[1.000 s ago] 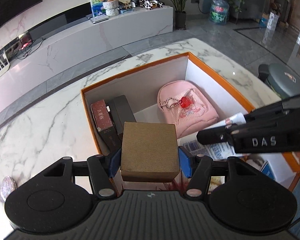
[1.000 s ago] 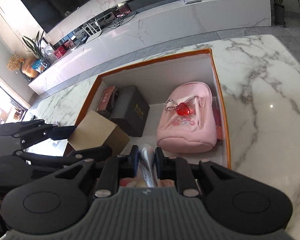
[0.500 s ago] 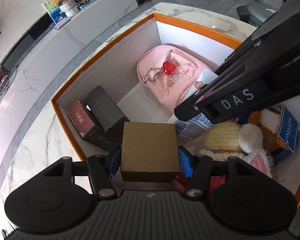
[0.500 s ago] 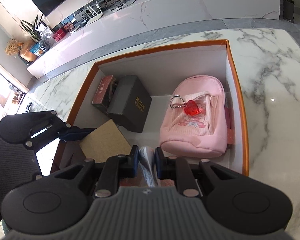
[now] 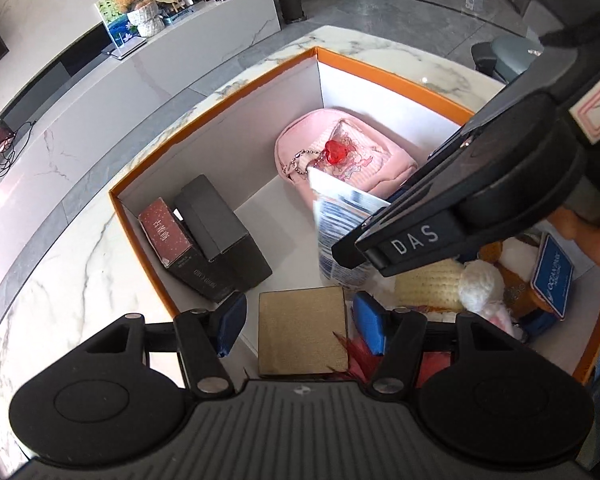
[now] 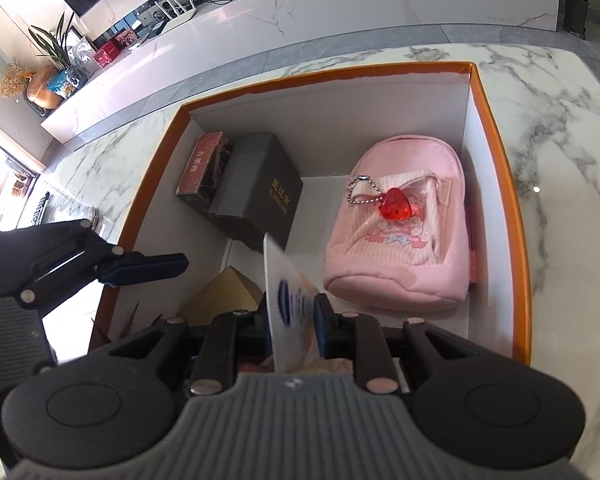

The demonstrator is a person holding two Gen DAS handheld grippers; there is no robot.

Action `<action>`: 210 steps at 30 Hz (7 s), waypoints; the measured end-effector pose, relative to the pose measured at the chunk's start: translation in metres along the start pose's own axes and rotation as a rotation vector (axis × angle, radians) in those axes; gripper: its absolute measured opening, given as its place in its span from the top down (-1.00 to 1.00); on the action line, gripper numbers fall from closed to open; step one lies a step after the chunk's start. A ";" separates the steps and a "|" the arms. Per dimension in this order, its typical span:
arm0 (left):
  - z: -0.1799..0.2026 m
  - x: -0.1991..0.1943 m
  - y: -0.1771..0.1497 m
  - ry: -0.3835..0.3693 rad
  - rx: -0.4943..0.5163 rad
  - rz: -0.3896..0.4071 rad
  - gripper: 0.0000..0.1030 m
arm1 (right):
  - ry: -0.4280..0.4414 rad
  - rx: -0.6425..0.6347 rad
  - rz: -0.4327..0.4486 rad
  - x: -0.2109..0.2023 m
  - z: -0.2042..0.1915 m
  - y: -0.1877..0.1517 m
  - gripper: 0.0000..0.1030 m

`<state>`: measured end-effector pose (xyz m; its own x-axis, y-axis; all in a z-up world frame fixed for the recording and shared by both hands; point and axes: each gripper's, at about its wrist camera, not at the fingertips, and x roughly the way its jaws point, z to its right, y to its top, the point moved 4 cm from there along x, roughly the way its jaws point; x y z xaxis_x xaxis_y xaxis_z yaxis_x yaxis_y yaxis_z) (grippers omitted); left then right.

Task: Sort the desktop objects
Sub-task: 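Lower both items into the orange box and open both tools, then move both tools to the white rectangular box and grasp it with the right tool, then grasp the glittery round compact mirror with the left tool while the right tool holds the white box, then carry the compact mirror and white box over the orange box with both tools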

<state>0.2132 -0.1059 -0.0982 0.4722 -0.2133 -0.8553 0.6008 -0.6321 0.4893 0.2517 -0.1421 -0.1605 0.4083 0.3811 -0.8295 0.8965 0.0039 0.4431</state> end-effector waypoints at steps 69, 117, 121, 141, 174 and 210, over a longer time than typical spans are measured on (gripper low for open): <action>-0.158 -0.135 -0.217 0.129 -0.621 0.063 0.38 | 0.079 -1.029 -0.177 0.048 -0.277 -0.073 -0.13; -0.286 0.004 -0.199 0.275 -0.587 0.102 -0.65 | 0.002 -0.696 -0.323 0.157 -0.237 0.039 0.39; -0.290 0.016 -0.202 0.289 -0.586 0.078 -0.68 | 0.015 -0.687 -0.321 0.161 -0.233 0.043 0.39; -0.292 0.021 -0.212 0.257 -0.601 0.146 -0.68 | 0.045 -0.675 -0.298 0.166 -0.233 0.048 0.39; -0.131 -0.136 -0.048 0.060 -0.401 0.458 -0.68 | -0.043 -0.304 0.066 -0.093 -0.102 0.046 0.40; -0.029 -0.064 -0.007 -0.049 -0.201 0.270 -0.68 | 0.010 -0.101 -0.011 -0.041 -0.004 0.022 0.40</action>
<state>0.1975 -0.0666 -0.0419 0.6032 -0.3912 -0.6951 0.5757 -0.3897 0.7189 0.2540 -0.1539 -0.1149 0.3959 0.3901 -0.8313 0.8789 0.1013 0.4661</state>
